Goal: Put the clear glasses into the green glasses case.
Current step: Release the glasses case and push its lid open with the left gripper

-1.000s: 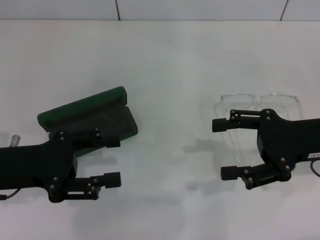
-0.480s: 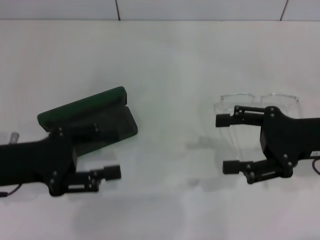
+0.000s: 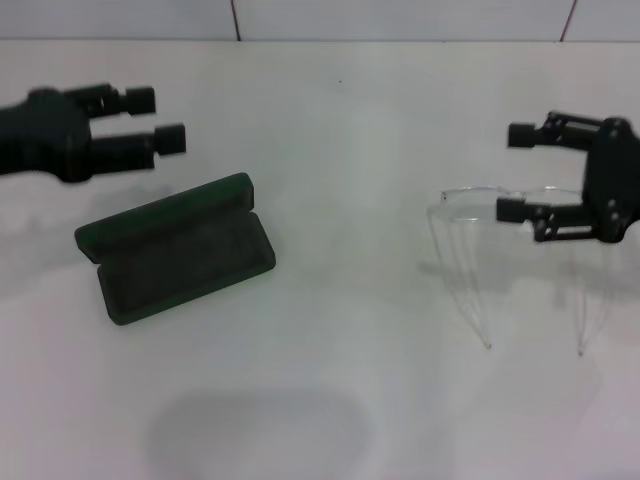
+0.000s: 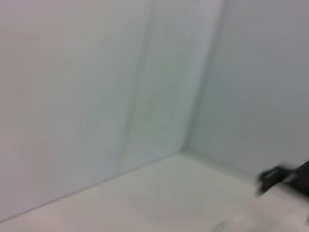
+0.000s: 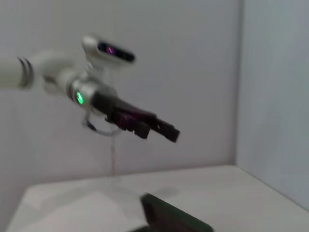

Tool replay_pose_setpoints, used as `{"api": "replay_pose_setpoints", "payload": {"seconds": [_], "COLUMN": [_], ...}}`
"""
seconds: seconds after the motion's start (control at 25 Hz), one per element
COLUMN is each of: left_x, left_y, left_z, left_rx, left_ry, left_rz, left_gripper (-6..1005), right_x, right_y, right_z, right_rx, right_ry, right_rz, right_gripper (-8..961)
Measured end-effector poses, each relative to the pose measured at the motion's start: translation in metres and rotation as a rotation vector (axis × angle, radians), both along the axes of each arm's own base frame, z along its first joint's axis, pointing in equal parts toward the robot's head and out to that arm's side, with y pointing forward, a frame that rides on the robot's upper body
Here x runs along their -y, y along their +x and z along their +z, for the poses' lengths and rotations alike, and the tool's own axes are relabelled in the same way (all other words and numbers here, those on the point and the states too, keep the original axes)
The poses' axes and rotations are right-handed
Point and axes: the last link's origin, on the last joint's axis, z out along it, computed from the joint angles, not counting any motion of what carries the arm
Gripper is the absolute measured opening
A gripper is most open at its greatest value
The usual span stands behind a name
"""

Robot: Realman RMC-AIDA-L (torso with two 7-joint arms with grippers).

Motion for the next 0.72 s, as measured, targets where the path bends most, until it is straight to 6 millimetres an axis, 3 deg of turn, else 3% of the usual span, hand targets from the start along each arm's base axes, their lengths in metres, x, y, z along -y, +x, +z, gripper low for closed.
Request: {"api": "replay_pose_setpoints", "payload": {"seconds": [0.16, 0.32, 0.72], "left_x": [-0.018, -0.028, -0.036], "left_y": [0.013, 0.024, 0.021], "left_z": [0.003, -0.010, -0.038], "left_rx": [-0.211, -0.405, -0.527], "left_ry": [-0.007, -0.073, -0.120], "left_rz": [0.101, 0.149, 0.162], "left_gripper": [769, 769, 768], "right_x": [-0.005, -0.004, 0.002], "right_y": [0.001, 0.006, 0.011], "right_z": [0.020, 0.039, 0.050], "right_rx": [0.008, 0.017, 0.025], "right_ry": [0.045, 0.096, 0.118], "right_rz": [-0.034, -0.067, -0.086], "right_gripper": [858, 846, 835]}}
